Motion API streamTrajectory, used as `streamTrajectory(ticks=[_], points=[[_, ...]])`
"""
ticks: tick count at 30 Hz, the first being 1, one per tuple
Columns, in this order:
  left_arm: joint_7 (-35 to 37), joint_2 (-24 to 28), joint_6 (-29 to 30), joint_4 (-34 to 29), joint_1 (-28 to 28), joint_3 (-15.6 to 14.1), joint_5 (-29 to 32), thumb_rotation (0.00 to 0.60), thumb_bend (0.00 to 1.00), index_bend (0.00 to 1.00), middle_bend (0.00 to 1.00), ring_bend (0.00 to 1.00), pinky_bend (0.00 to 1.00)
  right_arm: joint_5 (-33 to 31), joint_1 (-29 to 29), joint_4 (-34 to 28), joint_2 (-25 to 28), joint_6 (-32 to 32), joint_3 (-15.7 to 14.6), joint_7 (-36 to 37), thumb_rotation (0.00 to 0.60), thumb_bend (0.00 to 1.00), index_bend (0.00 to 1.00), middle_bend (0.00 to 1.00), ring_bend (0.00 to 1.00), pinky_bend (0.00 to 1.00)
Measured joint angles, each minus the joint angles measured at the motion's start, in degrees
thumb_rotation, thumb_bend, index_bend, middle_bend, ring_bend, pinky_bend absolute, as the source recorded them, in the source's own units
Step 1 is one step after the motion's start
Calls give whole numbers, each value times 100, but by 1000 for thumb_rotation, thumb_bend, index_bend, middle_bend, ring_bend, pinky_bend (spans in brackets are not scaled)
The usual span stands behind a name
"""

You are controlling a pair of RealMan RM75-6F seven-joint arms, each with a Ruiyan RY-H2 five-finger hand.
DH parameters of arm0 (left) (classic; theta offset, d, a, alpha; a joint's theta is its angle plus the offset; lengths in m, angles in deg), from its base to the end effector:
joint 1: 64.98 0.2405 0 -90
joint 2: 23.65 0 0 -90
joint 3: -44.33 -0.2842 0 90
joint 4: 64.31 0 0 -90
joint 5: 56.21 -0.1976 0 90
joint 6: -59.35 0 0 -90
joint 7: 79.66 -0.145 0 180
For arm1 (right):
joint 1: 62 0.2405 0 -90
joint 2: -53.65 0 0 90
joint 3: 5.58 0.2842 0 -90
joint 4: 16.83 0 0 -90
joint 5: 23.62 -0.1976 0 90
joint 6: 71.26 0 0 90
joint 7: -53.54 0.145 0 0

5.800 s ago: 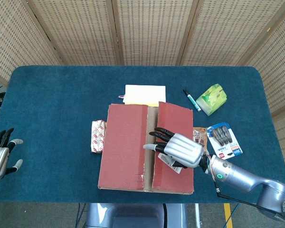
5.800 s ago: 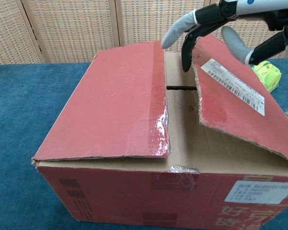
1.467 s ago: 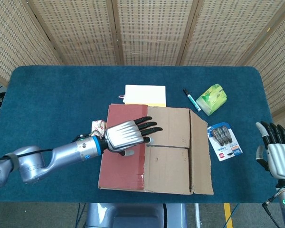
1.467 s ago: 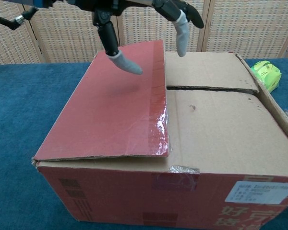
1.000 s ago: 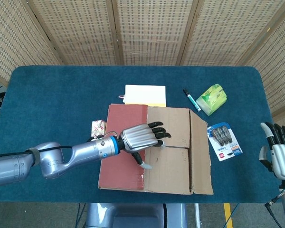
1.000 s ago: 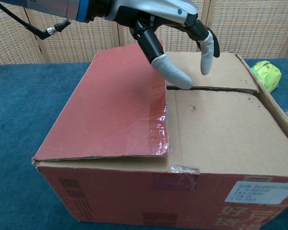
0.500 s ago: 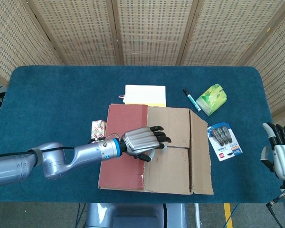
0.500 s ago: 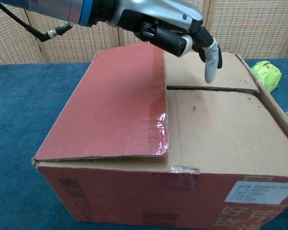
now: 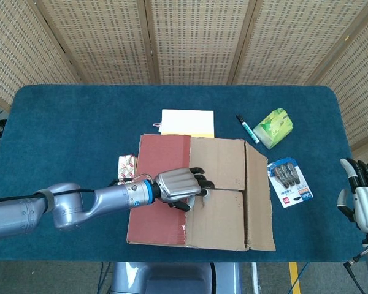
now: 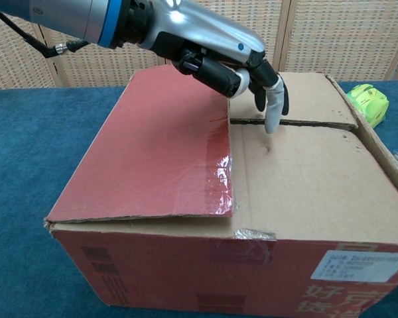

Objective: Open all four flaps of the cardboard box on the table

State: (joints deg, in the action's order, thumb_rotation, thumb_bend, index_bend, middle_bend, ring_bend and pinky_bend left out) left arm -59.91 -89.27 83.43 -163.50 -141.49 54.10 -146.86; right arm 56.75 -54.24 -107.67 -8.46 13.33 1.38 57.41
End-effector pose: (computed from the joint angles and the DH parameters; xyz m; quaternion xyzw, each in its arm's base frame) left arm 0.0314 0.3557 0.0526 -0.9256 -0.2167 -0.2913 0.1072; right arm -0.3341 -0.2140 0.2129 0.5560 -0.3770 0.4152 0.6135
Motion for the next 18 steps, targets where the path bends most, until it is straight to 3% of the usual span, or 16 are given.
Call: streamTrajectory(ticks=[6,18], points=[[15,167,34,-68,10,-61,-26,135,1000,388,279,333,214,-8,-8,-9,-10,-3,21,-15,600,802,36,79,0,0],[83,748,293,-419,110,-106,-119,135,1000,391,289,350,215,5,19,-27,-20,-40,81,-51,600,802,35,79,0,0]])
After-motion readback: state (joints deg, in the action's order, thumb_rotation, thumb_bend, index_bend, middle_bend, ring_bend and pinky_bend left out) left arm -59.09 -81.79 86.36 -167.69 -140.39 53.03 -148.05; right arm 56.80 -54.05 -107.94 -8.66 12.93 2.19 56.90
